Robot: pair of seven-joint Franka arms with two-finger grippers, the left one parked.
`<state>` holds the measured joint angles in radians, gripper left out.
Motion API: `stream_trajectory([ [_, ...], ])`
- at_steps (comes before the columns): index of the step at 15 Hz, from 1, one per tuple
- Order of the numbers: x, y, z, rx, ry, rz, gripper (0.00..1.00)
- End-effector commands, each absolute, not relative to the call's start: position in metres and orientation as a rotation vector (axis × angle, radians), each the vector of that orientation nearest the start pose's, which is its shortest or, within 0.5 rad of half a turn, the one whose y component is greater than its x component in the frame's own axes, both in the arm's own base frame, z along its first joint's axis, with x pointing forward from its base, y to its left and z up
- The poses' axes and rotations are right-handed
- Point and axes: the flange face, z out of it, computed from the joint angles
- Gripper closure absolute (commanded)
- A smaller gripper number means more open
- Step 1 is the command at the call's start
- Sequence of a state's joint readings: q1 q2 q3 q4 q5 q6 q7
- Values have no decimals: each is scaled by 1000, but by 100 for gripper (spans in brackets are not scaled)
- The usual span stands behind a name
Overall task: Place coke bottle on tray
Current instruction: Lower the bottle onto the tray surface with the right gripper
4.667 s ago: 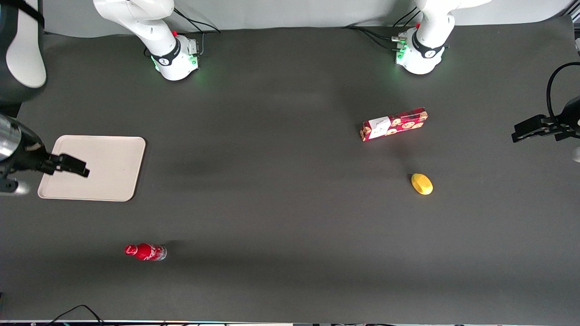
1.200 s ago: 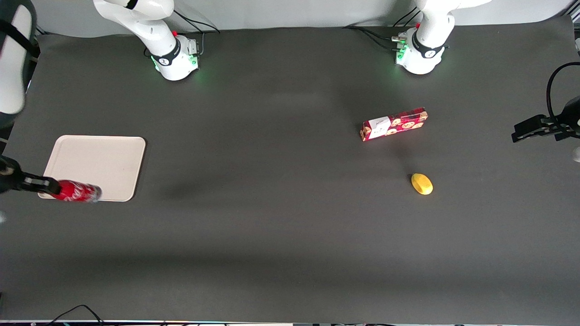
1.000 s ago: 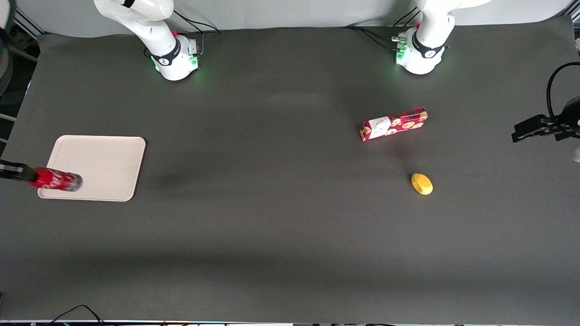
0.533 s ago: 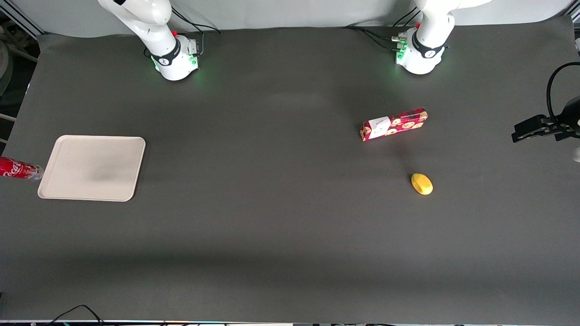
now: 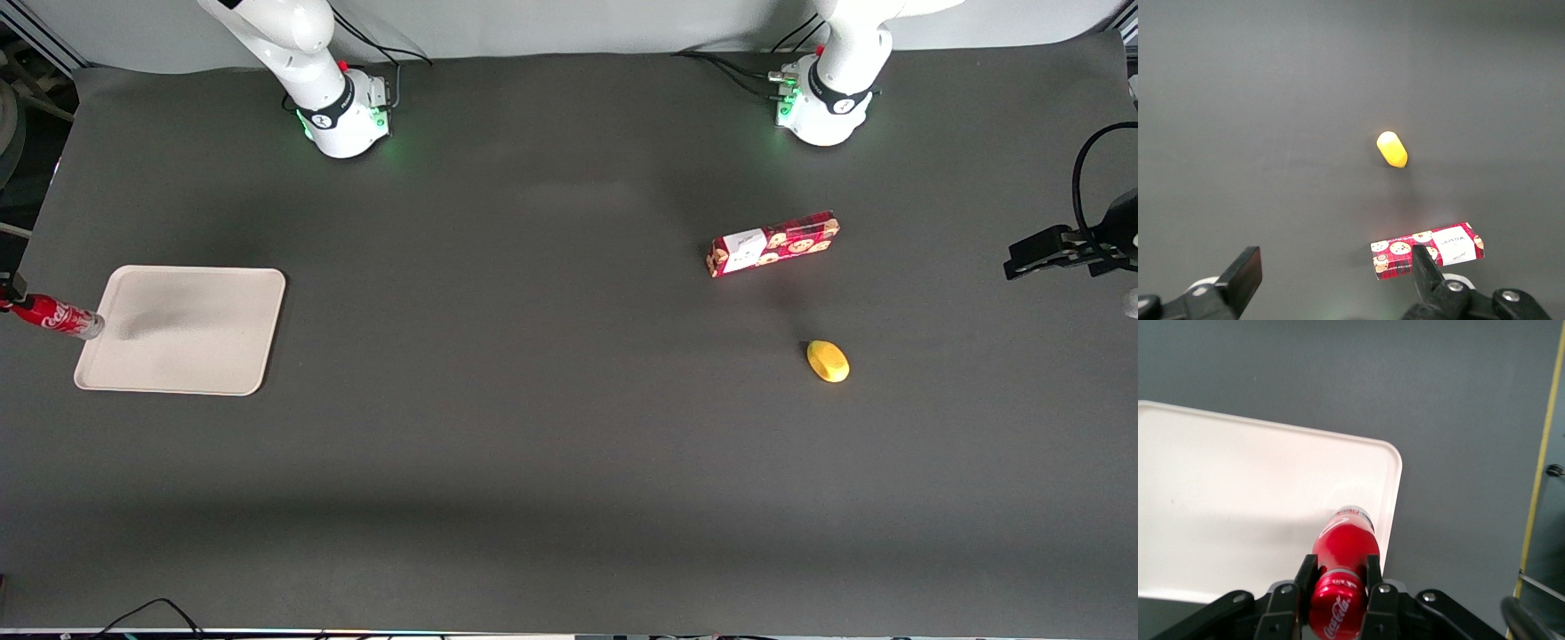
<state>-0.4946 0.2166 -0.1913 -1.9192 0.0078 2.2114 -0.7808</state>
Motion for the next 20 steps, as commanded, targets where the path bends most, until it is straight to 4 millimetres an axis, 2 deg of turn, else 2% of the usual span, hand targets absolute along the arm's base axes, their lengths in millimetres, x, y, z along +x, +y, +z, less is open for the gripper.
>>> stream_trajectory([
  [1, 459, -398, 378, -3206, -238, -95, 100],
  [3, 453, -411, 363, -3211, -251, -83, 100],
  [8, 452, -411, 334, -3224, -271, -83, 100],
  [14, 455, -409, 328, -3221, -281, -78, 100],
  [15, 456, -409, 327, -3222, -281, -78, 48],
  [16, 457, -409, 329, -3230, -284, -92, 0],
  [19, 461, -406, 332, -3232, -288, -101, 0],
  [20, 464, -402, 341, -3237, -274, -119, 0],
])
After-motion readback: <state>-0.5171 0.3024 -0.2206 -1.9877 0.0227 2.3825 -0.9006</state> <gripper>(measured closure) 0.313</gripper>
